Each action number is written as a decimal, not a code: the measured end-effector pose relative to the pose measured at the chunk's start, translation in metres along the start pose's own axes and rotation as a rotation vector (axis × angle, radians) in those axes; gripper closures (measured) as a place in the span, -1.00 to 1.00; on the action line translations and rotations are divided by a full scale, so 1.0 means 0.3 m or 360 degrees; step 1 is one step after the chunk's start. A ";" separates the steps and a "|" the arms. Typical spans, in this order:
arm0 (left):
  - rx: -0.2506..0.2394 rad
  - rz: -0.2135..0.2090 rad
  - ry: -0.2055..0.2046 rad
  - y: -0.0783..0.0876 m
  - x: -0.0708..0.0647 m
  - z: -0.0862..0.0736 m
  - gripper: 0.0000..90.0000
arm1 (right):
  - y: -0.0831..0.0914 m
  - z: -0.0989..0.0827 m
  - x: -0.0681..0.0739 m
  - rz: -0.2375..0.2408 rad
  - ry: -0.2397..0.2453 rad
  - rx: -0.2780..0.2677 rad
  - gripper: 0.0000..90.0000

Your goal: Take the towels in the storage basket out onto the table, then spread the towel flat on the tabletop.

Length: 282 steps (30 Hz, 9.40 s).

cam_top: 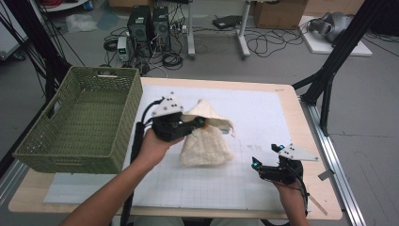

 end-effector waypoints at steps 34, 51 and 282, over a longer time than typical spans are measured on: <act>0.0217 0.0076 0.0240 -0.319 0.032 -0.241 -0.33 | 0.004 -0.016 -0.020 -0.0003 -0.0043 0.0018 -0.78; 0.0042 0.0270 0.0261 0.000 0.167 -0.376 -0.37 | -0.113 0.047 0.061 0.0184 -0.0044 0.0050 -0.78; 0.0411 0.0649 0.0365 -0.172 0.436 -0.399 0.28 | -0.227 0.021 0.062 0.0335 0.0097 0.0262 0.07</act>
Point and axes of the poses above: each handheld gripper's, and its own axes: y roughly backward along the jaws, z roughly out of its top, x roughly to its left, the point moved 4 cm from there along -y, roughly forward along the jaws, and after that the axes turned 12 degrees about z, right-handed, at the moved point
